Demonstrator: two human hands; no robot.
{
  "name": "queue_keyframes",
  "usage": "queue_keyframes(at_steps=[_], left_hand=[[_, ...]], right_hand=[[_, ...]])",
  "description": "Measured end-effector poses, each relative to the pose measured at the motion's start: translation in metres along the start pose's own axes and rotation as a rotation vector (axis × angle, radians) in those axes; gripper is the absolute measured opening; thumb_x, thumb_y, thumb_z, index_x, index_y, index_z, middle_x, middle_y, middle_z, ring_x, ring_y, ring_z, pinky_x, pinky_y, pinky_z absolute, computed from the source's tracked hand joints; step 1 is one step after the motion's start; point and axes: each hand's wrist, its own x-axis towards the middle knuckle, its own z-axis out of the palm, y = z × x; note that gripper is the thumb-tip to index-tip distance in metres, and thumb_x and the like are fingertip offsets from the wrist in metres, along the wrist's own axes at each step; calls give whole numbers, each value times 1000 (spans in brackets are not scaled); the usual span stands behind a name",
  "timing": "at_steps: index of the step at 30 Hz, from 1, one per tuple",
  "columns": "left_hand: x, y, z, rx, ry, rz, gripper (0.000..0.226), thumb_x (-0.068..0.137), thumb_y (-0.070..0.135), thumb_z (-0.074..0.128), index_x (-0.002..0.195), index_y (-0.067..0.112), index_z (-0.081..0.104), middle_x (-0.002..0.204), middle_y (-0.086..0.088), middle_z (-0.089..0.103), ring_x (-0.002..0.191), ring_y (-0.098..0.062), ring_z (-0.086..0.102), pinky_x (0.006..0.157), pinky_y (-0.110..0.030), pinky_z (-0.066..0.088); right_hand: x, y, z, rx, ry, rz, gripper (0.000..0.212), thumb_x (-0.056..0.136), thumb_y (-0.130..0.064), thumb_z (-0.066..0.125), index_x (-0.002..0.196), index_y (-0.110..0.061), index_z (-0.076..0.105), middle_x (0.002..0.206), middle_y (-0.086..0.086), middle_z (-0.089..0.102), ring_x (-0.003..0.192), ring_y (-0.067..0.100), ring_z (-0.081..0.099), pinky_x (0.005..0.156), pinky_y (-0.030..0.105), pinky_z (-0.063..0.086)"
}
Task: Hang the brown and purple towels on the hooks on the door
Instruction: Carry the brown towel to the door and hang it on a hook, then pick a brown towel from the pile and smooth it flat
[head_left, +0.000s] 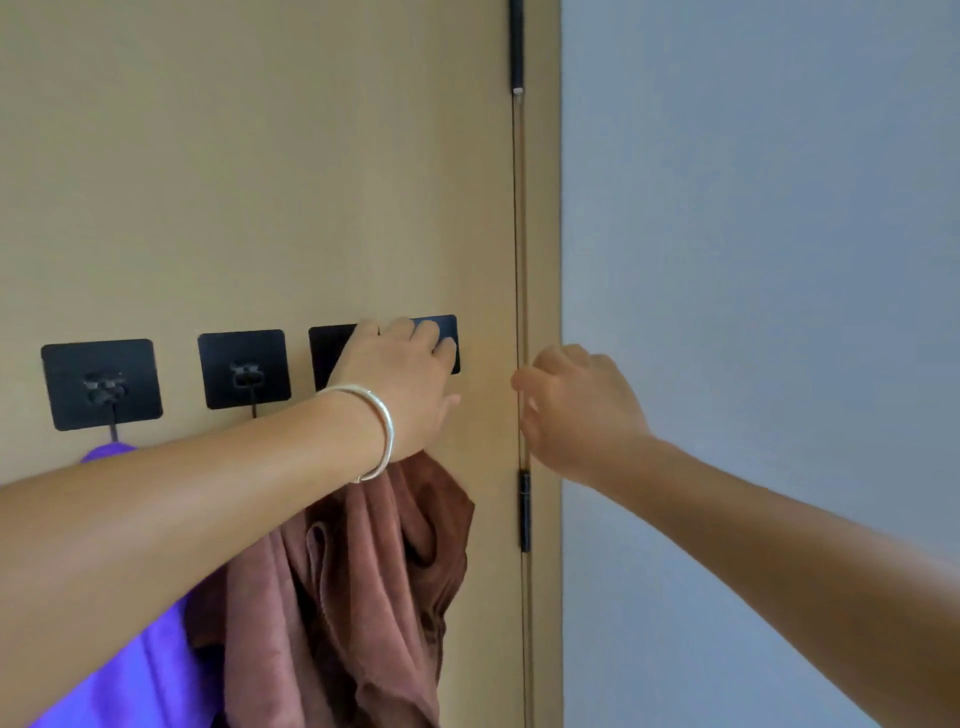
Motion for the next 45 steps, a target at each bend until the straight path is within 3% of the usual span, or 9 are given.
queue_keyframes(at_steps=[5,7,11,17,19,21,26,32,45], left_hand=[[22,25,-12,-159,31,148,48,96,42,37,137,18,37,134,-4,42,119,-25,40,93,-43,35],[24,36,-17,-178,59,214,39,95,36,40,130,18,44,124,-3,47,111,-25,45,85,-40,38],[16,58,-35,-327,82,338,40,96,40,34,127,16,43,118,-4,51,103,-25,52,78,-37,34],[-4,104,-91,-573,341,487,39,94,45,37,121,19,46,116,-3,50,102,-24,52,72,-36,30],[-14,121,-114,-678,454,548,47,92,50,39,127,20,43,124,-4,48,110,-24,50,78,-36,34],[-24,136,-140,-759,560,588,64,91,56,36,143,19,30,142,-7,38,132,-26,35,103,-42,31],[-59,171,-219,-894,664,691,78,91,65,22,152,18,5,158,-10,13,146,-27,6,116,-52,10],[-104,217,-337,-1067,717,839,81,90,68,24,152,21,1,158,-9,10,147,-26,4,116,-53,8],[-286,285,-614,-1395,933,1164,82,89,69,25,152,23,-1,159,-7,11,146,-25,8,117,-51,9]], right_hand=[[-24,22,-34,-156,-34,137,42,90,-24,49,132,-23,49,131,3,48,123,25,41,101,36,32],[-35,25,-50,-204,-45,195,46,90,-24,49,135,-24,46,136,2,45,129,24,37,106,35,26],[-74,21,-88,-317,-50,324,46,86,-23,55,131,-24,51,133,2,49,129,24,39,107,34,24],[-153,8,-163,-523,-104,515,42,84,-23,60,125,-23,58,125,2,55,122,25,48,106,37,31],[-180,3,-192,-604,-144,588,41,84,-25,60,125,-24,58,125,1,55,122,24,47,107,38,32],[-207,-4,-222,-673,-176,658,41,83,-25,61,123,-22,58,123,2,55,120,25,48,106,41,33],[-276,-22,-304,-862,-247,830,43,79,-30,65,121,-20,59,120,6,57,115,29,52,102,41,35],[-361,-50,-408,-1011,-310,1072,57,87,-49,55,139,-27,44,141,3,45,131,25,39,109,43,25],[-549,-169,-635,-1329,-363,1446,61,90,-53,48,144,-27,34,147,4,39,138,24,32,115,52,21]])
